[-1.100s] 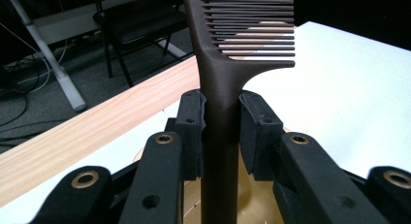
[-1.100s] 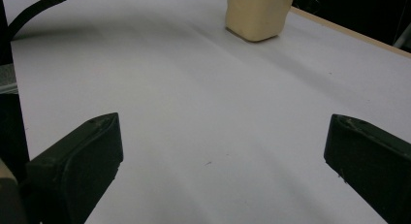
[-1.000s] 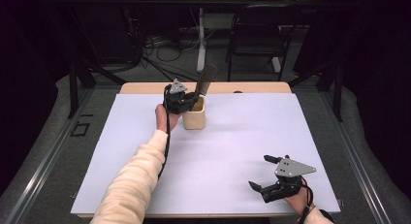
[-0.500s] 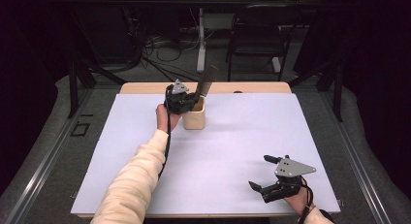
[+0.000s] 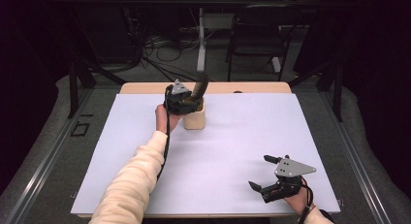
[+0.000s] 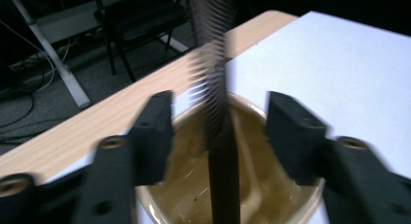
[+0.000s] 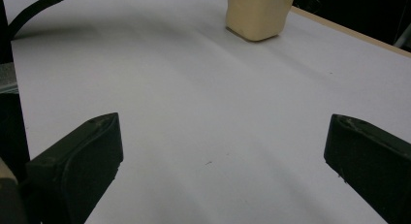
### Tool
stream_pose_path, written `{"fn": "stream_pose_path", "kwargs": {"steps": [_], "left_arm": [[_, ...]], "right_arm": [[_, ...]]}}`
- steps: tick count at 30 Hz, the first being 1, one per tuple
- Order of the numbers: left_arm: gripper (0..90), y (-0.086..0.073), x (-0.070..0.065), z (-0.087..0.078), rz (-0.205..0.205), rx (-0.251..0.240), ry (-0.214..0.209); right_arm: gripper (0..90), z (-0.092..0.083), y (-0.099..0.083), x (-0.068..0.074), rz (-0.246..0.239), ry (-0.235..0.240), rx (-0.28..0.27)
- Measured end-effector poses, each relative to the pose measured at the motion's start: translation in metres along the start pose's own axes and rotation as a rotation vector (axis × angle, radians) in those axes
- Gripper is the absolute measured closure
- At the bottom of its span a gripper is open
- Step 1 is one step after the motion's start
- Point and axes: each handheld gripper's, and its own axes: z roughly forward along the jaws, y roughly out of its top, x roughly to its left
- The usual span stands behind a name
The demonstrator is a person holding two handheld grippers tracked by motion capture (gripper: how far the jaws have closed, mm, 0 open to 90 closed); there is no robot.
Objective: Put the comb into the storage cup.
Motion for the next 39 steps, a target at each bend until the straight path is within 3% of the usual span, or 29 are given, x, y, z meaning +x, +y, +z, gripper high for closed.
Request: {"fn": "stream_pose_path", "kwargs": {"steps": [6, 14, 17, 25, 29, 39], "left_arm": [[16.4, 0.007, -0.005, -0.019, 0.026, -0.003, 0.006], [8.6, 0.006, -0.008, -0.039, 0.034, 0.023, 0.009], [0.6, 0.005, -0.012, -0.045, 0.026, 0.038, 0.015], [0.0, 0.0, -0.025, -0.063, 0.057, 0.058, 0.013], [0.2, -0.006, -0.026, -0.069, 0.049, 0.095, 0.022], [0.2, -0.025, -0.022, -0.079, 0.013, 0.094, 0.037]], "right_arm": [[0.0, 0.001, 0.0, 0.0, 0.0, -0.002, 0.002], [0.0, 0.001, 0.0, 0.0, -0.001, 0.001, 0.003], [0.0, 0.001, 0.0, 0.0, -0.002, 0.0, 0.003], [0.0, 0.001, 0.0, 0.0, -0.001, 0.002, 0.004], [0.0, 0.001, 0.0, 0.001, 0.001, 0.001, 0.004], [0.0, 0.001, 0.0, 0.0, 0.003, 0.005, 0.007]]}}
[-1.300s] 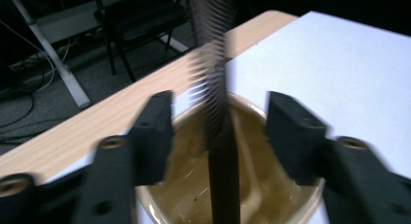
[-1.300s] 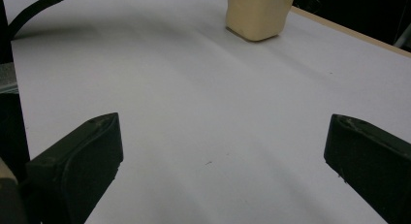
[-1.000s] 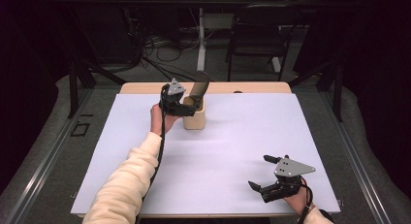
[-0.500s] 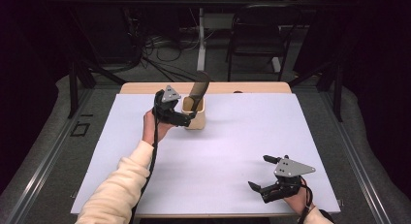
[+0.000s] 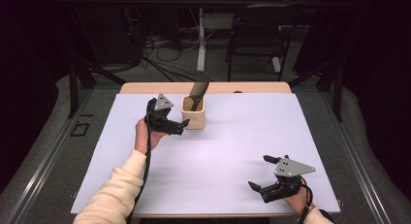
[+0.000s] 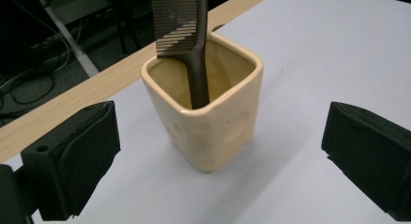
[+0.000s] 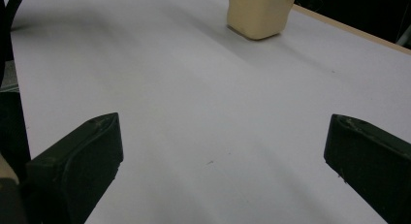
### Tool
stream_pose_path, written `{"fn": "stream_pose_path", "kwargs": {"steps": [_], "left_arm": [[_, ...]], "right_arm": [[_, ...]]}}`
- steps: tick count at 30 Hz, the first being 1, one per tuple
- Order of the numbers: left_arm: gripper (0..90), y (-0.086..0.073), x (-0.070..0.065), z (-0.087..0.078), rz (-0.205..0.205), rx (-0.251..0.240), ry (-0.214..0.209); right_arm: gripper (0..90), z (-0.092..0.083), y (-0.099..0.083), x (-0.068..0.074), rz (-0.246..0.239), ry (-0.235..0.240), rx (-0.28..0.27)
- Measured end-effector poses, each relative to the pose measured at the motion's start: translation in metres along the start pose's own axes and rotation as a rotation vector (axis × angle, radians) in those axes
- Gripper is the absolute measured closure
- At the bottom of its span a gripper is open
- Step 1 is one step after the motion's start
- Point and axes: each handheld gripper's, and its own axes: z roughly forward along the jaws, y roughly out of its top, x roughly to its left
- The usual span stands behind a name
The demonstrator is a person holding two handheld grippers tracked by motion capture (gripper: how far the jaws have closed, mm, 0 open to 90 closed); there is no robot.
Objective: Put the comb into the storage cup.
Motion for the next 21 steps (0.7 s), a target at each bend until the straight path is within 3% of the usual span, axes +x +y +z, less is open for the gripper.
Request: {"fn": "stream_pose_path", "kwargs": {"steps": [21], "left_arm": [[0.0, -0.031, -0.014, -0.01, 0.016, 0.029, 0.027]], "right_arm": [[0.0, 0.0, 0.0, 0.001, -0.006, 0.002, 0.003]]}}
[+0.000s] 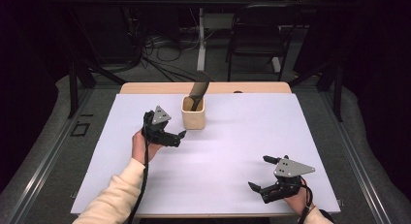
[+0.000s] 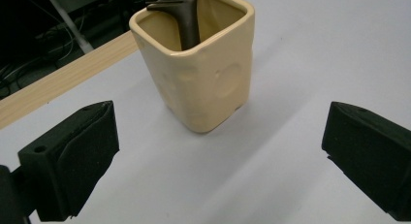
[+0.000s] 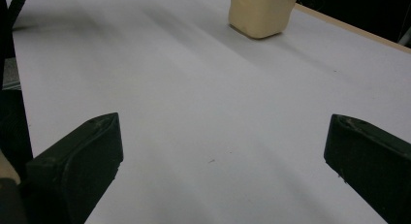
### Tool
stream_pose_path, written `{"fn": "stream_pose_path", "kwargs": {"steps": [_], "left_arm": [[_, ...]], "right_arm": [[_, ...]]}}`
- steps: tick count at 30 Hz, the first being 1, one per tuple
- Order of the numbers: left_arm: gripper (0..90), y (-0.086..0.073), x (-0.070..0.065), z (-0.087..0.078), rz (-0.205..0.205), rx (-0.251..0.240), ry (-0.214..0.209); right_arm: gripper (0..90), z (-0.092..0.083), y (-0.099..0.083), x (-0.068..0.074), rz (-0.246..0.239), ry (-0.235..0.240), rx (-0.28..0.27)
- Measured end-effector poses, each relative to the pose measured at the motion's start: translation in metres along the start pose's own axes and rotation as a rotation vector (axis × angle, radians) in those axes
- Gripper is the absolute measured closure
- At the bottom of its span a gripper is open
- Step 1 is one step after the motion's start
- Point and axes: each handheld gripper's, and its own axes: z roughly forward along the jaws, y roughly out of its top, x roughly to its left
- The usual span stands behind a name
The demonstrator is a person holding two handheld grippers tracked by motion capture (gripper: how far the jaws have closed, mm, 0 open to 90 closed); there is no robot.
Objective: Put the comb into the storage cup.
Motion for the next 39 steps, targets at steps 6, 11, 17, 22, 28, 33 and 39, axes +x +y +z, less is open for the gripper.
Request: {"fn": "stream_pose_path", "kwargs": {"steps": [6, 11, 17, 22, 28, 33, 39], "left_arm": [[0.0, -0.008, -0.005, -0.009, 0.009, 0.004, 0.004], [0.0, -0.018, -0.012, -0.017, 0.015, 0.015, -0.005], [0.0, -0.029, -0.014, -0.026, 0.013, 0.022, 0.003], [0.0, -0.039, -0.014, -0.032, 0.011, 0.025, 0.01], [0.0, -0.048, -0.017, -0.041, -0.001, 0.025, 0.008], [0.0, -0.056, -0.02, -0.047, -0.003, 0.029, 0.012], [0.0, -0.066, -0.025, -0.052, -0.009, 0.038, 0.016]], "right_arm": [[0.0, 0.0, 0.0, 0.0, 0.002, 0.001, 0.0], [0.0, 0.0, 0.0, 0.001, 0.004, 0.002, -0.001], [0.0, 0.0, 0.0, 0.001, 0.003, 0.002, 0.002], [0.0, 0.0, 0.0, 0.001, 0.003, 0.002, 0.003], [0.0, 0.0, 0.0, 0.001, 0.003, 0.006, 0.006], [0.0, 0.0, 0.0, 0.001, 0.004, 0.008, 0.007], [0.0, 0.0, 0.0, 0.0, 0.003, 0.007, 0.006]]}}
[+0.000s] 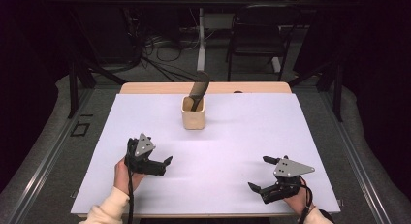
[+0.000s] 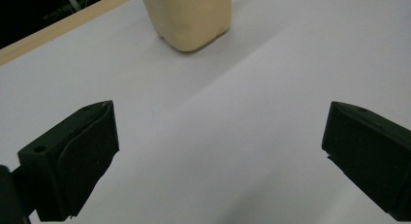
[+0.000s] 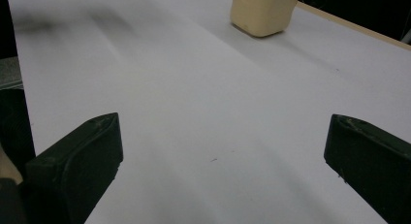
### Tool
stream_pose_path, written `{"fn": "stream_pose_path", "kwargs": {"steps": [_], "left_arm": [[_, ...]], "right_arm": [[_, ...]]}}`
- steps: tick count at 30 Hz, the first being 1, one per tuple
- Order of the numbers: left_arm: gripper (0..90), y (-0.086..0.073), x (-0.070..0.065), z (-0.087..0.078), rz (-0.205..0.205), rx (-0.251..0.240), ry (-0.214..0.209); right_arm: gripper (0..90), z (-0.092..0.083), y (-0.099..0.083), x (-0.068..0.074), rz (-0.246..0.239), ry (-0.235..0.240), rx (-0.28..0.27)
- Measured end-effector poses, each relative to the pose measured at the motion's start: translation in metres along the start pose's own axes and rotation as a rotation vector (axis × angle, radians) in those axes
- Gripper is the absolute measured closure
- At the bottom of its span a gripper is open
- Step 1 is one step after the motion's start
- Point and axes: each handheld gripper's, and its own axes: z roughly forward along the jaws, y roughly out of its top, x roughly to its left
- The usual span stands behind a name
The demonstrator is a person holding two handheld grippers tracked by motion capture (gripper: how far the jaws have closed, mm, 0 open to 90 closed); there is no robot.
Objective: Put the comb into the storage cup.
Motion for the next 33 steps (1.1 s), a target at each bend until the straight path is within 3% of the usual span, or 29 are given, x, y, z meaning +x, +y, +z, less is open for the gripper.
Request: {"fn": "stream_pose_path", "kwargs": {"steps": [10, 33], "left_arm": [[0.0, -0.01, -0.006, -0.008, 0.007, -0.001, -0.003], [0.0, -0.029, -0.012, -0.026, -0.021, -0.008, 0.0]], "right_arm": [[0.0, 0.0, 0.0, 0.0, 0.002, 0.001, 0.001], [0.0, 0.001, 0.0, 0.0, 0.003, 0.002, 0.005]]}}
